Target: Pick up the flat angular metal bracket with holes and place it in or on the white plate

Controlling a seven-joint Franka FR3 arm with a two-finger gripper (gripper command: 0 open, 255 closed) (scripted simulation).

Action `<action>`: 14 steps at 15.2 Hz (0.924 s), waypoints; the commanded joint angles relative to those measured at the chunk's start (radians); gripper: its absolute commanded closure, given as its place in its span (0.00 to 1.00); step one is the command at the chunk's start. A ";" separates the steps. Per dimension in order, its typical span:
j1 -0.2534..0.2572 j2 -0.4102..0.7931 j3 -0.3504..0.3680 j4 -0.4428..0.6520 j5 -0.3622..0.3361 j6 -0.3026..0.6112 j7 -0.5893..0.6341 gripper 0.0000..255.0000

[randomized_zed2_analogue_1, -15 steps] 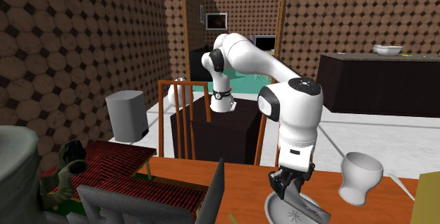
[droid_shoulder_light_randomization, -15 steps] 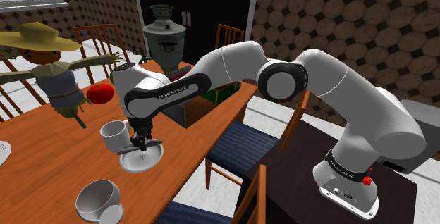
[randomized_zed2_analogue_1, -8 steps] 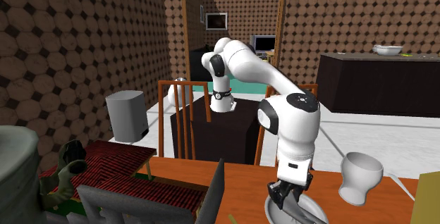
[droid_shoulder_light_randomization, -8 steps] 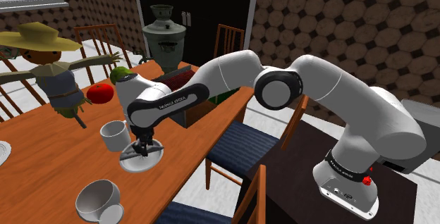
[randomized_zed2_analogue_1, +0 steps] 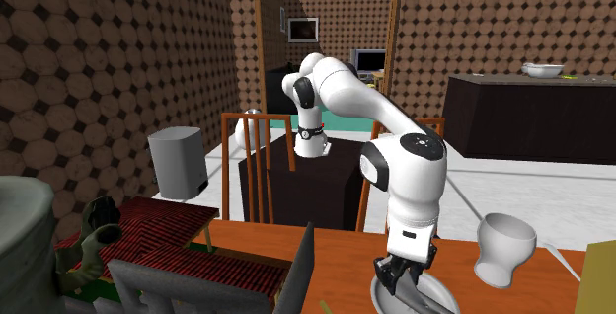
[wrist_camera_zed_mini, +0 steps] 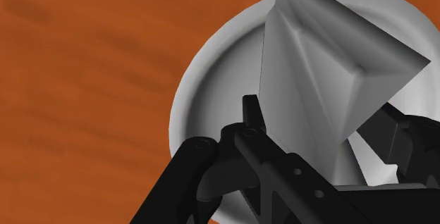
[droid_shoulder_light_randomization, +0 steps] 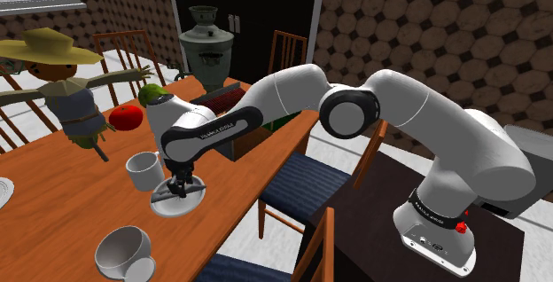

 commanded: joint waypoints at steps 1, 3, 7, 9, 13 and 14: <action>0.000 0.002 0.000 -0.001 0.000 0.001 0.000 0.00; 0.001 0.003 0.000 0.002 0.000 -0.001 0.000 0.00; -0.003 -0.019 0.003 -0.004 0.002 -0.016 0.000 0.00; -0.008 -0.056 0.008 -0.005 0.007 -0.054 -0.002 0.00; -0.009 -0.069 0.010 -0.002 0.009 -0.070 -0.003 0.00; -0.009 -0.069 0.010 -0.001 0.009 -0.070 -0.003 0.00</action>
